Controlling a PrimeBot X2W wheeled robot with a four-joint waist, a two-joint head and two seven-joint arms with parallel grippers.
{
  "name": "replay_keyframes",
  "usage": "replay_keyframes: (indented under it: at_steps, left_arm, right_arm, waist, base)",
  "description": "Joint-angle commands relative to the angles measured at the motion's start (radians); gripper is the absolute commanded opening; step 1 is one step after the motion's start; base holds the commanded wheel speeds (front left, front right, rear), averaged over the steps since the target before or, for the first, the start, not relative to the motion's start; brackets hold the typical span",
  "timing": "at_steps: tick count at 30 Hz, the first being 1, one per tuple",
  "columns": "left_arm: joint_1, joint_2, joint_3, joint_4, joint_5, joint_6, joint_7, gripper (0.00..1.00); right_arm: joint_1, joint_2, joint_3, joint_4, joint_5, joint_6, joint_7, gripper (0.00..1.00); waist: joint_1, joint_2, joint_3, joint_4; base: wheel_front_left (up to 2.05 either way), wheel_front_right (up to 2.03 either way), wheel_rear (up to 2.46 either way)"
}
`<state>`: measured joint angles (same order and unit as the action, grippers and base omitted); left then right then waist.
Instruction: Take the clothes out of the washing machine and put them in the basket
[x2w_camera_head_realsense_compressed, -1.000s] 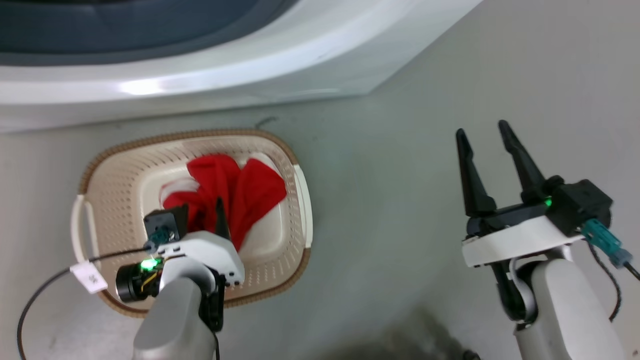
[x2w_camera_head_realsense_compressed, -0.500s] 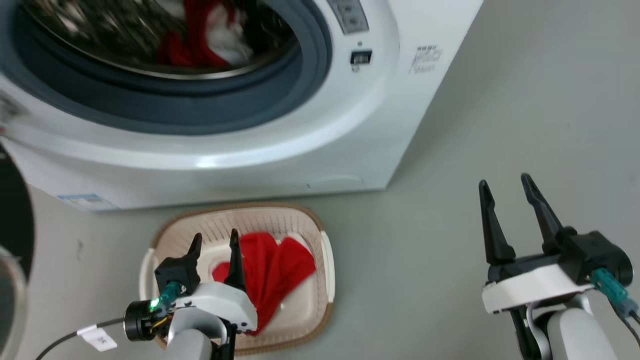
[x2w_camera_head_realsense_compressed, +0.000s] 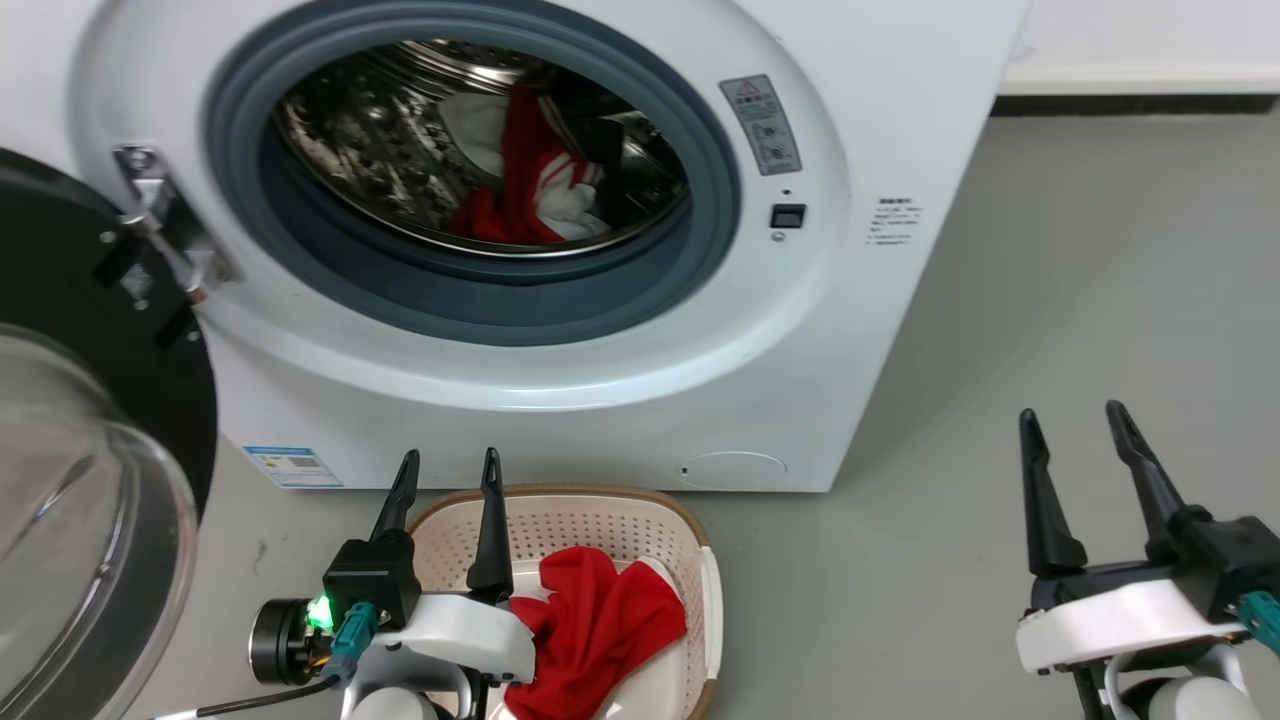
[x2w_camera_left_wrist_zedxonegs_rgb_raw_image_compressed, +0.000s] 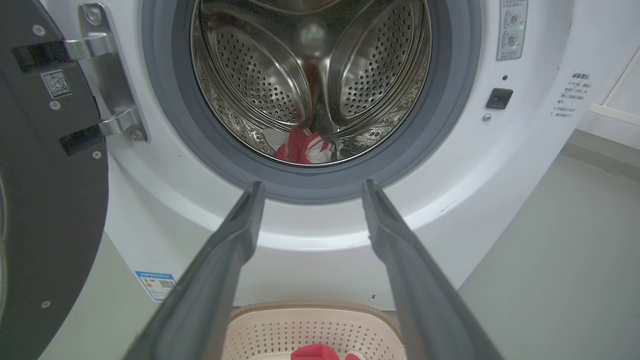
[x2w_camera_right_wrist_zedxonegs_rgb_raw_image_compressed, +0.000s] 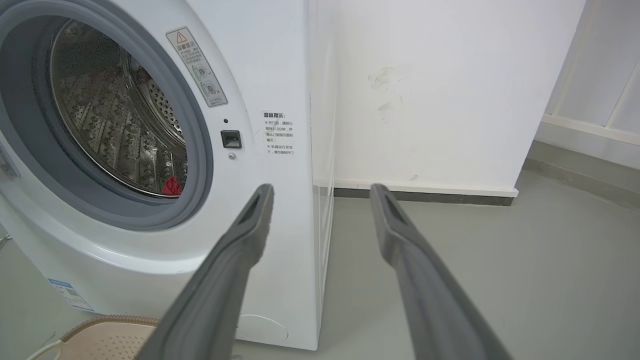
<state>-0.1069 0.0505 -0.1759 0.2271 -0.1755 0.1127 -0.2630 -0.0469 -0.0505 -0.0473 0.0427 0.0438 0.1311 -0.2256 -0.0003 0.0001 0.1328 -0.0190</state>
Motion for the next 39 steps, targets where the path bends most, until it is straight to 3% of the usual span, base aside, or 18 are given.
replay_keyframes:
  at_steps: [1, 12, 22, 25, 26, 29, 39]
  left_arm:
    - [0.002, 0.0, -0.001, -0.009, 0.009, -0.005, -0.003, 1.0]
    - [-0.107, 0.0, -0.034, -0.007, 0.022, -0.03, -0.003, 1.0]
    - [-0.379, 0.0, -0.082, 0.119, -0.027, -0.035, -0.003, 1.0]
    - [-0.485, 0.0, -0.084, 0.185, -0.04, -0.038, -0.003, 1.0]
    - [-0.593, 0.0, -0.09, 0.278, -0.049, -0.043, -0.003, 1.0]
    - [-0.711, 0.0, -0.09, 0.403, -0.063, -0.058, -0.003, 1.0]
    - [-1.074, 0.043, -0.087, 0.783, -0.067, -0.084, 0.098, 1.0]
  right_arm:
    - [0.015, 0.001, -0.007, -0.013, -0.005, -0.001, 0.006, 1.0]
    - [0.052, 0.001, -0.027, -0.101, -0.005, -0.001, 0.053, 1.0]
    - [0.004, 0.001, -0.024, -0.209, -0.013, -0.001, 0.083, 1.0]
    - [-0.017, 0.001, -0.016, -0.248, -0.013, -0.001, 0.093, 1.0]
    - [-0.035, 0.001, -0.006, -0.279, -0.015, -0.001, 0.105, 1.0]
    - [-0.052, 0.001, 0.016, -0.301, -0.013, -0.001, 0.113, 1.0]
    - [-0.108, 0.001, 0.1, -0.285, 0.043, -0.001, 0.088, 1.0]
  waist:
    - [0.0003, -0.0001, -0.016, 0.02]
    - [0.0003, -0.0001, -0.003, 0.079]
    - [0.0003, -0.0001, 0.151, 0.105]
    - [0.0003, -0.0001, 0.213, 0.095]
    - [0.0003, -0.0001, 0.272, 0.081]
    - [0.0003, -0.0001, 0.33, 0.057]
    - [0.0003, -0.0001, 0.47, -0.046]
  base:
    - [0.0, 0.0, 0.0]
    - [0.0, 0.0, 0.0]
    - [0.0, 0.0, 0.0]
    - [0.0, 0.0, 0.0]
    - [0.0, 0.0, 0.0]
    - [0.0, 0.0, 0.0]
    - [0.0, 0.0, 0.0]
